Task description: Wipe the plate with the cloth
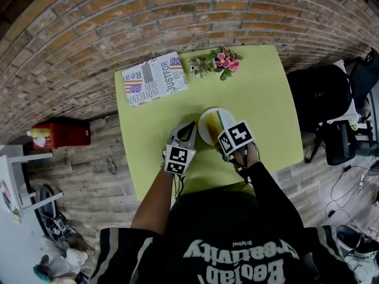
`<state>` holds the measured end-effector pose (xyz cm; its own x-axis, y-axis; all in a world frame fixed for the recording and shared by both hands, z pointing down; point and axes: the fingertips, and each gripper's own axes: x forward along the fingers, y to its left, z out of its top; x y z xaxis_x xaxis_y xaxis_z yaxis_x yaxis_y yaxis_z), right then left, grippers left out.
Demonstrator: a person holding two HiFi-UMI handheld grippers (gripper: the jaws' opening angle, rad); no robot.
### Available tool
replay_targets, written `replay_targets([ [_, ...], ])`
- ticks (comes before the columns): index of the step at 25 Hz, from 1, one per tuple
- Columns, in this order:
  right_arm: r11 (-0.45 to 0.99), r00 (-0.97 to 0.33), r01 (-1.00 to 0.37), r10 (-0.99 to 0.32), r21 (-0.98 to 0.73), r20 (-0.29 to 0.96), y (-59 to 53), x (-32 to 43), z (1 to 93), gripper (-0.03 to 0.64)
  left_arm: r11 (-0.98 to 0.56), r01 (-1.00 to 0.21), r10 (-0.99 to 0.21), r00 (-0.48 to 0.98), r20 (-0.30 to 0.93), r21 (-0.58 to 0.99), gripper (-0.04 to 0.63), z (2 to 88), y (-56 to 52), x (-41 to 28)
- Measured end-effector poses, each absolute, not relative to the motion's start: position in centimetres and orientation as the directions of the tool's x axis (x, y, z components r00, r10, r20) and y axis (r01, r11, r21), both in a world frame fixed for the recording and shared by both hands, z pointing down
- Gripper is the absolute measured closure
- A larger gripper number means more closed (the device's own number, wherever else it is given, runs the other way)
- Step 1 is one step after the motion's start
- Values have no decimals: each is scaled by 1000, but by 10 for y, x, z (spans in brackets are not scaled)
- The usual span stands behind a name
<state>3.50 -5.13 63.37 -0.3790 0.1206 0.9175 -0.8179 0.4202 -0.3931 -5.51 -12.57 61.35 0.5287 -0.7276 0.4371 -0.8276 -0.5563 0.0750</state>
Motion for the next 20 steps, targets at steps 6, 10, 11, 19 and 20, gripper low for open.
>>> replay_targets([
  [6, 384, -380, -836, 111, -392, 918, -52, 47, 635, 486, -556, -828, -727, 527, 440, 73, 591, 614, -126, -55],
  [10, 372, -365, -849, 101, -376, 925, -54, 59, 635, 486, -554, -829, -728, 524, 442, 70, 591, 614, -126, -54],
  [11, 370, -361, -852, 99, -371, 927, -55, 61, 634, 486, -554, -830, -728, 523, 442, 70, 591, 614, -126, -54],
  [19, 350, -329, -874, 83, -337, 941, -54, 82, 634, 486, -548, -834, -731, 517, 445, 67, 591, 615, -126, -54],
  [20, 350, -320, -878, 80, -327, 944, -54, 85, 634, 486, -549, -833, -731, 517, 446, 66, 591, 615, -126, -55],
])
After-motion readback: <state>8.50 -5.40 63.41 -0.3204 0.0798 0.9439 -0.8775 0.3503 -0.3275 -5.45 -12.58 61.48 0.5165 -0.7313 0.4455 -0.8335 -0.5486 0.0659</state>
